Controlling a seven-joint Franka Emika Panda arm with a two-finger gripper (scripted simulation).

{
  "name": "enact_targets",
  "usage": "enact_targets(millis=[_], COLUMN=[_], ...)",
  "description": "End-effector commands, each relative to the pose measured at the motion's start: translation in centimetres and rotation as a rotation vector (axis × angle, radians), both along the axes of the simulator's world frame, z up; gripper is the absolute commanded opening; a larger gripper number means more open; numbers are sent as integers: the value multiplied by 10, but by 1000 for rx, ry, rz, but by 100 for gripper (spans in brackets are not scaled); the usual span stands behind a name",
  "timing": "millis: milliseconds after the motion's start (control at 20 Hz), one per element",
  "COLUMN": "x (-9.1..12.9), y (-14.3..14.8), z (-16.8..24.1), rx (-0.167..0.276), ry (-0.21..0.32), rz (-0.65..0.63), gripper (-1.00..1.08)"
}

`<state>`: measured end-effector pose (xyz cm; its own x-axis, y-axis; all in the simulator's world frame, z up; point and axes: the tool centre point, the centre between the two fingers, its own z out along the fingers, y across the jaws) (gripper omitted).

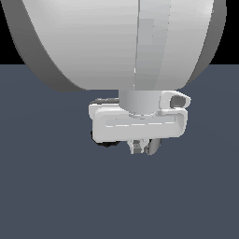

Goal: Turn on the faucet by rotating a designated handle.

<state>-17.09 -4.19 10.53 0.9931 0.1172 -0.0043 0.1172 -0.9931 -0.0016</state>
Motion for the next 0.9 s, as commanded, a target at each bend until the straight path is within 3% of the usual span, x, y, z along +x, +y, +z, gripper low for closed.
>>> enact_targets(millis=[0, 150, 250, 850], x=[5, 7, 6, 44], y=[-17, -30, -18, -46], z=[0, 0, 0, 0], rx=[-1, -1, 0, 0], ry=[-4, -4, -2, -3], rz=[-11, -11, 8, 3], gripper=[-100, -100, -100, -100])
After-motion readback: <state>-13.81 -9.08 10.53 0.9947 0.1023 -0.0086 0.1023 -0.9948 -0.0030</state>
